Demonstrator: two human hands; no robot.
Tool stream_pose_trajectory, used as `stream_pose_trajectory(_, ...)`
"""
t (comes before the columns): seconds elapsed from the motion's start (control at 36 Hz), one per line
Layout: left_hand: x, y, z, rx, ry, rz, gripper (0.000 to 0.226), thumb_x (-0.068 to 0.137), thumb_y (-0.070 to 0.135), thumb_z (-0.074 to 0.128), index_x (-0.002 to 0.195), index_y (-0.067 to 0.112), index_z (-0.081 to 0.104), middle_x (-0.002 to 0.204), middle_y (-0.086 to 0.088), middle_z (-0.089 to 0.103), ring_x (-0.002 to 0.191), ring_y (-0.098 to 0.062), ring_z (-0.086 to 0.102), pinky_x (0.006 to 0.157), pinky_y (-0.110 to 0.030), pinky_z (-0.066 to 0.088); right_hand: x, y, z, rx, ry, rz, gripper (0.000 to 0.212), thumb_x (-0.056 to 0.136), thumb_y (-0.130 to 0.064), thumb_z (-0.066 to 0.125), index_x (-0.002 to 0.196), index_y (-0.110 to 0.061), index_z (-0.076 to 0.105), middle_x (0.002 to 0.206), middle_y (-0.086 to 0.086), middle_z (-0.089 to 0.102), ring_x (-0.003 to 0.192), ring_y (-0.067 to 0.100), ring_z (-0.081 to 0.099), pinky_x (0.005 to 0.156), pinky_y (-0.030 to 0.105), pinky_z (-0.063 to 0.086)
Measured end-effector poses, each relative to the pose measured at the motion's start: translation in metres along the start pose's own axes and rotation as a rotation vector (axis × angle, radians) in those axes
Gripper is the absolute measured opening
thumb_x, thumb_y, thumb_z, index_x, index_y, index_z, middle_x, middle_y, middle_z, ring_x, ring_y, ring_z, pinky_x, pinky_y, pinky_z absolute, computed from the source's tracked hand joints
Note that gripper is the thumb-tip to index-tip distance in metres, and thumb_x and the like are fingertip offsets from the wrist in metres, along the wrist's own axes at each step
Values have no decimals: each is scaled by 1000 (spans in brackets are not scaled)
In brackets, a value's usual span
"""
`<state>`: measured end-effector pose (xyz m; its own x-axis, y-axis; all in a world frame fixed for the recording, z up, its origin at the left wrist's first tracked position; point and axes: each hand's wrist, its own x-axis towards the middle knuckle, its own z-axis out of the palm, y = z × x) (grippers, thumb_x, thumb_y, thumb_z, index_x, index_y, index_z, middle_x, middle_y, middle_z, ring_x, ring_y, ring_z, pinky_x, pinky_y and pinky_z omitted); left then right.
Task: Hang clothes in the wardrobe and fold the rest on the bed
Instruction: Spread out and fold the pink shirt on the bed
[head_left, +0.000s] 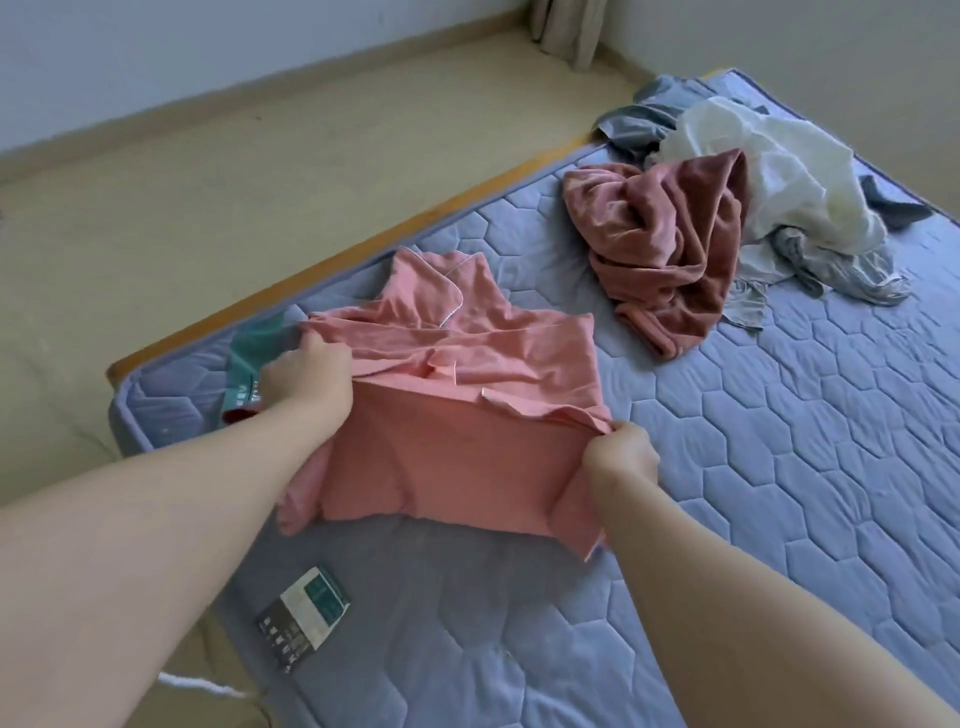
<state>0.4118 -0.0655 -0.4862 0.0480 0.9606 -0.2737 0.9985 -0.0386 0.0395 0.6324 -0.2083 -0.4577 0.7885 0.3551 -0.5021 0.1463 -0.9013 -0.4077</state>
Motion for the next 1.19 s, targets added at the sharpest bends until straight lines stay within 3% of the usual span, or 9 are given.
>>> stream_pose_trajectory(0.19, 65, 16, 14, -681, -15, -294, 36, 92, 1, 29, 120, 12, 50, 112, -19, 61, 101, -38, 61, 87, -43, 51, 39, -67, 45, 412, 128, 189, 54, 74, -11, 28, 122, -14, 52, 109, 21, 62, 87, 38, 62, 85, 46, 51)
stream_pose_trajectory(0.39, 106, 27, -6, -980, 351, -67, 39, 82, -7, 36, 112, 12, 52, 123, -8, 52, 121, -30, 44, 95, -42, 38, 66, -128, 36, 362, 330, -279, 45, 88, -2, 32, 124, -21, 51, 110, 6, 58, 109, 28, 53, 84, 25, 34)
stream_pose_trajectory(0.47, 129, 26, -16, -890, 365, 174, 57, 81, -2, 41, 134, 18, 41, 141, -9, 35, 128, -33, 37, 102, -38, 35, 82, -147, 36, 339, 225, -466, 64, 89, -12, 44, 144, -41, 26, 133, -9, 43, 108, 16, 49, 88, 18, 36)
stream_pose_trajectory(0.61, 131, 15, 0, -489, -64, 221, 94, 89, 28, 58, 147, 31, -16, 157, -2, -17, 143, -29, 15, 109, -34, 20, 93, -139, 59, 210, 56, -624, 87, 84, -28, 66, 149, -38, 8, 156, -6, 17, 141, 14, 22, 115, 35, 21)
stream_pose_trajectory(0.78, 98, -15, 61, -526, -235, 10, 82, 91, 34, 54, 149, 34, -4, 157, 3, -11, 145, -24, 4, 113, -43, 21, 74, -81, 114, 36, -1, -306, 60, 87, -28, 60, 142, -22, 36, 142, 10, 41, 127, 28, 42, 105, 39, 32)
stream_pose_trajectory(0.89, 74, -36, 92, -605, -195, -318, 82, 86, 32, 61, 148, 29, 8, 154, -3, 11, 136, -31, 27, 106, -48, 33, 61, -54, 150, 239, 22, 191, 58, 88, -30, 60, 129, 4, 38, 131, 27, 45, 118, 39, 48, 98, 42, 39)
stream_pose_trajectory(0.97, 66, -45, 105, -676, -195, -504, 83, 84, 32, 64, 148, 21, 12, 151, -7, 19, 134, -31, 30, 105, -48, 32, 56, -41, 170, 539, -82, 502, 67, 83, -39, 66, 130, 0, 38, 125, 19, 51, 108, 37, 55, 93, 45, 46)
stream_pose_trajectory(1.08, 67, -41, 112, -951, -225, -544, 73, 84, 21, 65, 144, 10, 24, 141, -12, 41, 121, -32, 47, 87, -35, 39, 63, -45, 180, 909, -341, 569, 49, 83, -38, 66, 122, -14, 48, 114, 10, 53, 95, 26, 55, 84, 34, 48)
stream_pose_trajectory(1.19, 62, -33, 107, -884, -312, -527, 55, 81, 14, 66, 130, 4, 42, 128, -15, 52, 112, -32, 53, 87, -35, 44, 79, -52, 180, 1027, -307, 620, 50, 81, -19, 71, 126, -13, 50, 122, 6, 54, 98, 26, 57, 80, 39, 52)
